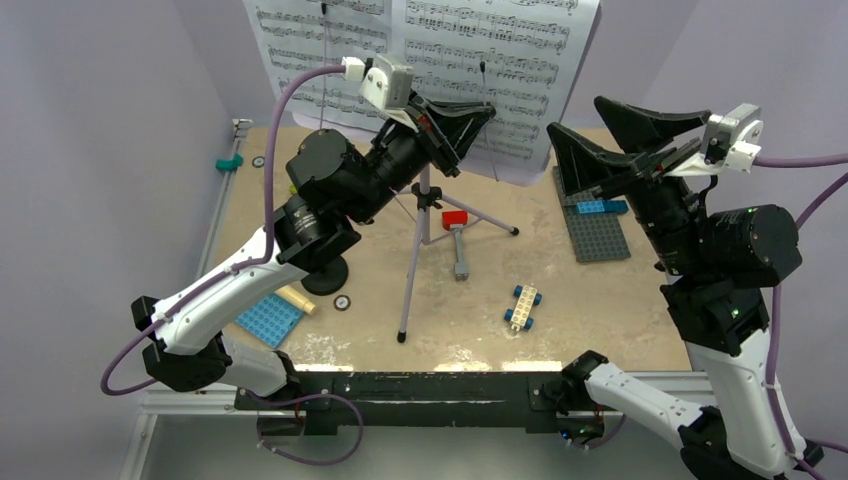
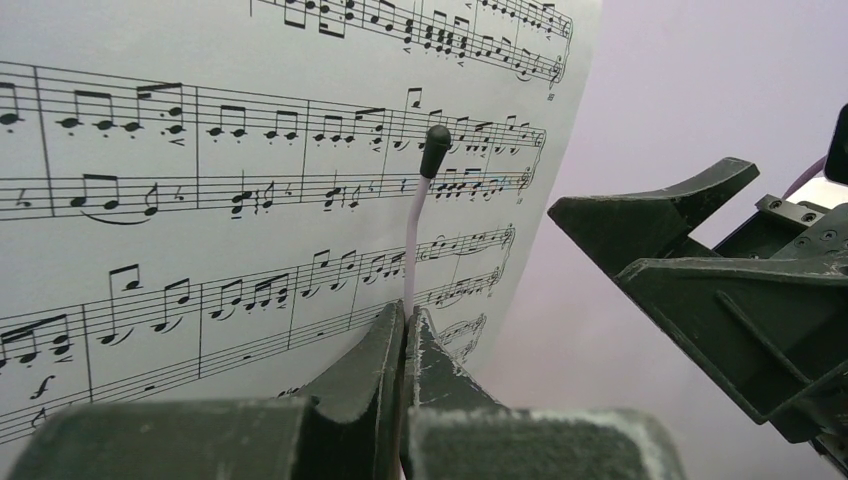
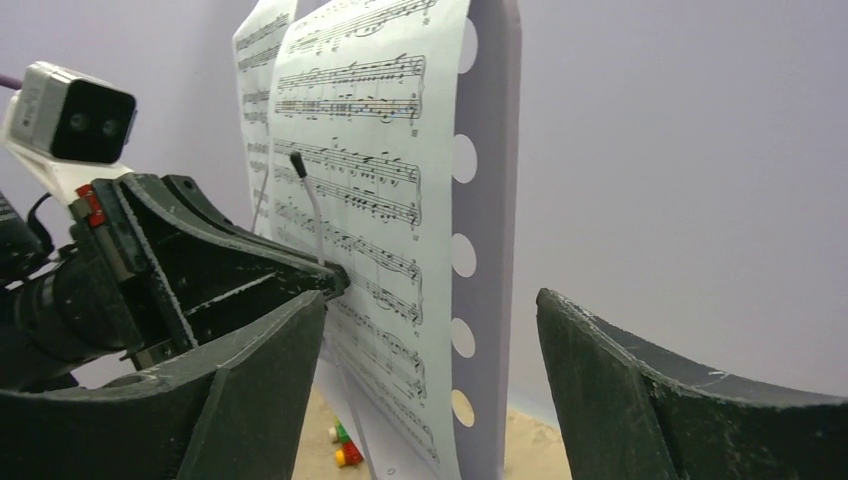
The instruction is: Pack up the instrument practice props
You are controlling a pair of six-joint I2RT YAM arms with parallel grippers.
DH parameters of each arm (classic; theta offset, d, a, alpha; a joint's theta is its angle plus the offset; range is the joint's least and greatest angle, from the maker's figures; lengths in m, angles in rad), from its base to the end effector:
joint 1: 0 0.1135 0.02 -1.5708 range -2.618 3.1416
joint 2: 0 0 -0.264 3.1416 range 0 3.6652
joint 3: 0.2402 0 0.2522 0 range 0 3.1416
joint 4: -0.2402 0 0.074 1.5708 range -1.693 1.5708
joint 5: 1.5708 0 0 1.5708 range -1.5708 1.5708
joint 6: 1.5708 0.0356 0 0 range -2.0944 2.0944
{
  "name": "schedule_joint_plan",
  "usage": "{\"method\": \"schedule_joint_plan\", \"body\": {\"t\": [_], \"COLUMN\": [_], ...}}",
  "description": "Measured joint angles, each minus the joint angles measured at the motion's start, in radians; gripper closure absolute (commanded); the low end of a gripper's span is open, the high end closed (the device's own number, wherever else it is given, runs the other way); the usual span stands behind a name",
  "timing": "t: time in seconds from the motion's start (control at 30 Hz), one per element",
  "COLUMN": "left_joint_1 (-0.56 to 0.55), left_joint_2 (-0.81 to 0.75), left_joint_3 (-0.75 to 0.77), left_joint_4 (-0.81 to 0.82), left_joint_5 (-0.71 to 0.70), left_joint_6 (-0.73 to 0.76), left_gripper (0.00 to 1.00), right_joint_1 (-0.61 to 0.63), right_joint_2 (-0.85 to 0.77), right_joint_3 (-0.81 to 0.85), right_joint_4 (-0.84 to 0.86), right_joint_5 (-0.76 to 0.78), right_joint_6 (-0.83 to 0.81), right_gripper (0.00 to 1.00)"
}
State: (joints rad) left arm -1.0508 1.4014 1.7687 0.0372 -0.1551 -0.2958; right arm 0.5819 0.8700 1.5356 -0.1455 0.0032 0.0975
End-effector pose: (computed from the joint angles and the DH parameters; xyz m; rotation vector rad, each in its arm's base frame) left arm 0.1454 -0.2428 0.5606 0.3197 1.2005 -1.0914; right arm 0.0840 0.0551 0.5682 -0.2536 1.0390 0.6131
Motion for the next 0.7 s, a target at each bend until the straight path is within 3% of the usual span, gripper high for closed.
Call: {"method": "schedule_joint_plan", "body": {"t": [0.4,0.7], "left_joint_1": [0.000,0.000], "left_joint_2": [-0.008,-0.009], "left_joint_3": [-0.013,-0.015], "left_joint_4": [0.010,0.021], "left_joint_5": [0.002,0.002], "left_joint_6": [0.000,0.000], "left_gripper": [1.00,1.00], "right_joint_1": [0.000,-0.003], "right_joint_2": [0.065,0.086], "right_joint_3": [0.026,0.050], "right_joint_4": [-0.029,-0.035], "right_joint_5": [-0.044,-0.026], "right_joint_6": [0.014,0.014], "right_gripper": [0.28,0.43]}}
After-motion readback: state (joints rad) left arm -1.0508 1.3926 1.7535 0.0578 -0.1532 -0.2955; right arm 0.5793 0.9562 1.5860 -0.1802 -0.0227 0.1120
